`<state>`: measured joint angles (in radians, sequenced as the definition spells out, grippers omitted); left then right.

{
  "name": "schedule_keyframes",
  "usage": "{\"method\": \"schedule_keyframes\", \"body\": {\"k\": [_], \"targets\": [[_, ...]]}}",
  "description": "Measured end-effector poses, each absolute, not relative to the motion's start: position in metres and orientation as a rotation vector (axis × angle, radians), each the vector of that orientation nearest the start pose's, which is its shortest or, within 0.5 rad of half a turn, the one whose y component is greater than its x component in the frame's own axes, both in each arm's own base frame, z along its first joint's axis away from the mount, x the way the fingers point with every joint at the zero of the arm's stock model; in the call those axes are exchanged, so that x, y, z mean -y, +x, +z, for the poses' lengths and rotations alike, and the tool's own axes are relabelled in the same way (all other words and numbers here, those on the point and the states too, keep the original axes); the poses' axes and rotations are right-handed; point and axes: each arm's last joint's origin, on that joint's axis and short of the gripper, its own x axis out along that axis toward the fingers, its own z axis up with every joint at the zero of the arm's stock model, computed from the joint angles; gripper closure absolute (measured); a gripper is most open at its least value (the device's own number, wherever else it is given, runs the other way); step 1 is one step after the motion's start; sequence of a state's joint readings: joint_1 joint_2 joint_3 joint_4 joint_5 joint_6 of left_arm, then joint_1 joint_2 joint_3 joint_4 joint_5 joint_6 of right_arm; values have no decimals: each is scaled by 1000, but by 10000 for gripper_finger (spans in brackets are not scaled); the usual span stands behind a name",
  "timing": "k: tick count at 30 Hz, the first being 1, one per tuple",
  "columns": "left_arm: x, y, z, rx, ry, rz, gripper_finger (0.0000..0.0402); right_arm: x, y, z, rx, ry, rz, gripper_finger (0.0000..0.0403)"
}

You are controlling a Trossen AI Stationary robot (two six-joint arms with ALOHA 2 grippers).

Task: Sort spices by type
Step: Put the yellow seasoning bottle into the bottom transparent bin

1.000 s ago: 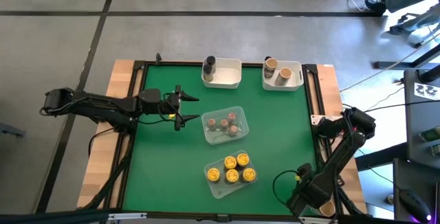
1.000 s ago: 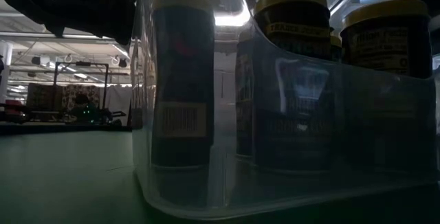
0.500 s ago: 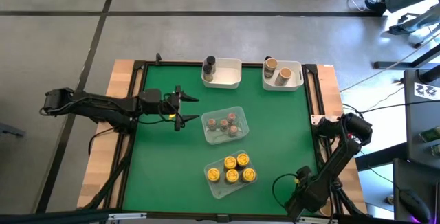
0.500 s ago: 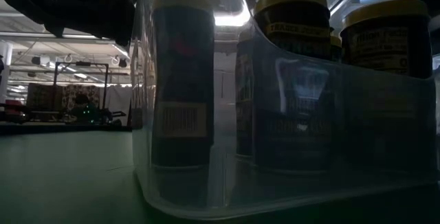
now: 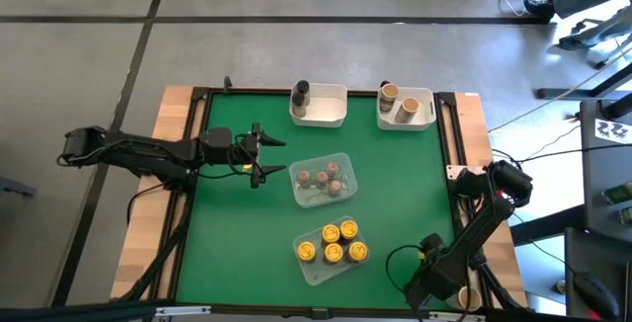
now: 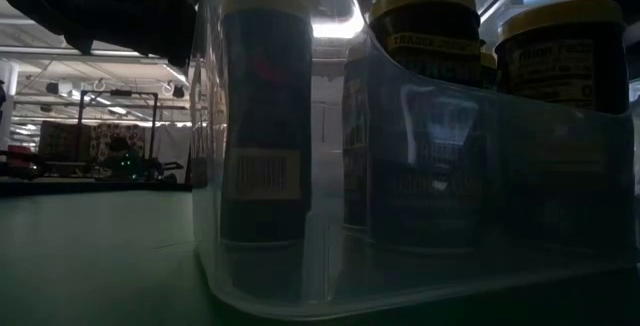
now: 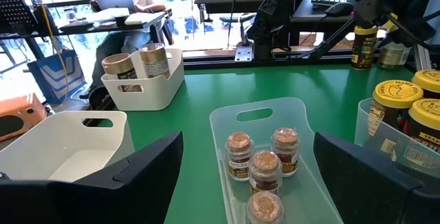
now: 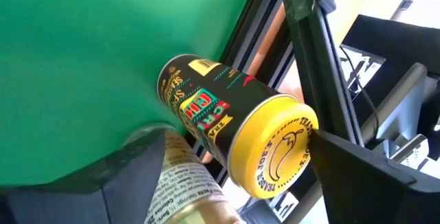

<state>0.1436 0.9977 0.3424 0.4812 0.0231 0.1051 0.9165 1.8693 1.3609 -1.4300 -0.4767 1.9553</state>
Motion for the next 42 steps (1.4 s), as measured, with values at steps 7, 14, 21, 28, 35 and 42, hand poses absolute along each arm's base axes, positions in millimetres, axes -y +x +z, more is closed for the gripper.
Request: {"method": "schedule_keyframes", "body": {"k": [7, 14, 21, 28, 35, 42], "targets": [[-28, 201, 207, -179, 90, 111, 88, -254, 177, 201, -1939, 683, -1162, 52], [-28, 201, 207, -179, 90, 111, 88, -255, 176, 201, -1991, 683, -1144, 52], [-28, 201, 207, -180, 90, 111, 88, -254, 175, 202, -2015, 680, -1170, 52], [-28, 201, 207, -179, 90, 111, 88, -251, 173, 204, -2004, 672, -1238, 52], [-28, 201, 207, -180, 97, 111, 88, -253, 169, 201, -2001, 621, -1268, 52], [-28, 201, 207, -181, 97, 111, 88, -260, 164, 195, -1993, 609, -1279, 52]]}}
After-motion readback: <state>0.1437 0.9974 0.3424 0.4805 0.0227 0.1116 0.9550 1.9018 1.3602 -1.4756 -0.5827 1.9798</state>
